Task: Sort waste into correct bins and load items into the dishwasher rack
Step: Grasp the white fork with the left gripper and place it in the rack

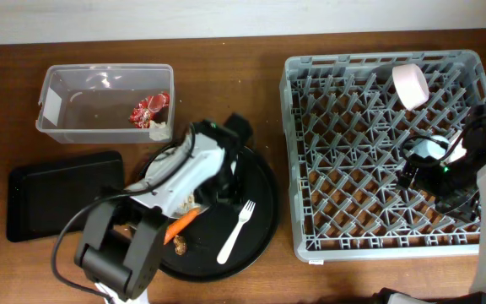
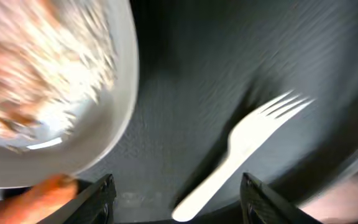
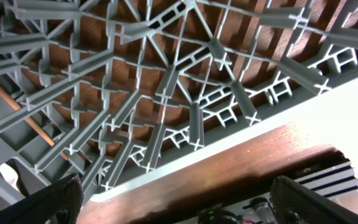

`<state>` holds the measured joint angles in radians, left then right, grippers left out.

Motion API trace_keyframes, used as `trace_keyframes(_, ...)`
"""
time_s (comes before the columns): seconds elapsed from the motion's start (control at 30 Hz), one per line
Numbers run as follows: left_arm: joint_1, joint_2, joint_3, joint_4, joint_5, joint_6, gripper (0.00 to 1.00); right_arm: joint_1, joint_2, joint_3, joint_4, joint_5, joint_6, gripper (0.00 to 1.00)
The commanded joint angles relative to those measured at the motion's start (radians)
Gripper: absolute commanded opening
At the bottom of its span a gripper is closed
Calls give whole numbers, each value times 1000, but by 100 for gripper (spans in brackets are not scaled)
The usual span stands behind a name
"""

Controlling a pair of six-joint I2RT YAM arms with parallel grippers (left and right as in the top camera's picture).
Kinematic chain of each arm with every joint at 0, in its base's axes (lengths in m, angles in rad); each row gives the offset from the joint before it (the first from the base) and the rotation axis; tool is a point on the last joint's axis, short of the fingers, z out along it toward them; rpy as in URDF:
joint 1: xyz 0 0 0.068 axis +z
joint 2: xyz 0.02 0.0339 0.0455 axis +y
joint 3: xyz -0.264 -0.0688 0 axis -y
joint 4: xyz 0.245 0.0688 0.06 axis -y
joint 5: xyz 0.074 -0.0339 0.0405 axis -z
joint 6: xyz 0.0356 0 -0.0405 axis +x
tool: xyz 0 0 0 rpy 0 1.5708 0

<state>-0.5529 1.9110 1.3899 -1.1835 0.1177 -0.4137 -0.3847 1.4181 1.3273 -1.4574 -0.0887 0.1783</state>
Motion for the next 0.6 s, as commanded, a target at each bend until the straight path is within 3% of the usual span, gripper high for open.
trace_keyframes(0.0, -60, -26, -158, 50, -9, 27, 63, -2, -11, 0, 0, -9, -6, 99)
trace_keyframes(0.33, -133, -26, -177, 99, -2, 27, 63, -2, -11, 0, 0, -9, -6, 99)
trace_keyframes(0.57, -173, -21, -236, 261, -7, 26, 57, -2, -11, 0, -1, -9, -6, 99)
